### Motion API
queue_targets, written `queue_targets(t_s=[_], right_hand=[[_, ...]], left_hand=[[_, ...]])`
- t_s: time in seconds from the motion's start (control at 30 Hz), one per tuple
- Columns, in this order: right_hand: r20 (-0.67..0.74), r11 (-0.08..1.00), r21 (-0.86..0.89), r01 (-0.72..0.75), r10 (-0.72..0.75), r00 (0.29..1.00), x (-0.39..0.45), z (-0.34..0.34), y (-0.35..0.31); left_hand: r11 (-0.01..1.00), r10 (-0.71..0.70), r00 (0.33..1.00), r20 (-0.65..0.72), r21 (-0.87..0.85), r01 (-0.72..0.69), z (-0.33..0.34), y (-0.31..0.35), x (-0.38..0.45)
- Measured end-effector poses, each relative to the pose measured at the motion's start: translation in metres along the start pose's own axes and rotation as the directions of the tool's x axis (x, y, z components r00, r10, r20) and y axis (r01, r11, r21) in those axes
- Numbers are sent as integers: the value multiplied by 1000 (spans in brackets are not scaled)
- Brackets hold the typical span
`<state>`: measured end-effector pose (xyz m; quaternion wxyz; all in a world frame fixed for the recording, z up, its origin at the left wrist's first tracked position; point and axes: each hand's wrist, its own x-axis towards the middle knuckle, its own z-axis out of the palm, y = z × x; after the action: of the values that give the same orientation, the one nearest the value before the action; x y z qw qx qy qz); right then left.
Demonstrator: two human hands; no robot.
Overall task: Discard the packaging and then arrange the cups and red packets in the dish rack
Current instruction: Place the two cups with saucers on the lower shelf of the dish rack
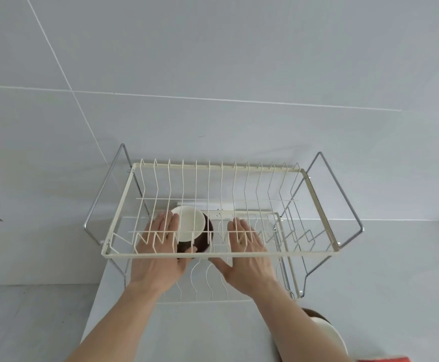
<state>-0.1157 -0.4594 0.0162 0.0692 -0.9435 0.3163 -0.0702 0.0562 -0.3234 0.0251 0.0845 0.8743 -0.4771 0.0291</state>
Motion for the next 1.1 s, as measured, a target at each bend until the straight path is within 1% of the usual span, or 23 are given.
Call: queue_targets(t_s=[0.03,0.13,0.3,0.43,0.6,0.73,0.83,0.93,1.03,1.1], right_hand=[[18,1000,9,-6,6,1000,-8,-2,3],[14,999,37,-16,16,1000,-36,-9,10],[-61,998,60,-36,40,997,-86,-14,31],[-60,992,62,-108,112,992,-127,-15,53],[-62,974,87,-211,216,974,-166,-22,85],[-41,939,130,-318,326,945,-192,-24,110],[64,859,240,-453,452,890,-207,-23,125],[190,707,363,-607,582,791,-214,-22,134],[352,563,431,-705,615,706,-217,-21,138],[407,505,443,-741,623,668,-218,-19,139]], left_hand=[[1000,-14,999,30,12,13,1,6,-7],[999,-33,999,41,39,32,2,25,-27],[999,-30,999,43,12,30,3,57,-65],[999,-27,994,111,-18,29,10,81,-93],[992,-26,985,173,-114,46,19,122,-118],[971,-70,973,222,-209,117,20,157,-133],[941,-102,953,284,-283,185,25,180,-142],[891,-105,919,380,-374,256,31,201,-145],[806,-82,855,513,-470,359,40,219,-145],[754,-81,797,598,-487,441,46,228,-142]])
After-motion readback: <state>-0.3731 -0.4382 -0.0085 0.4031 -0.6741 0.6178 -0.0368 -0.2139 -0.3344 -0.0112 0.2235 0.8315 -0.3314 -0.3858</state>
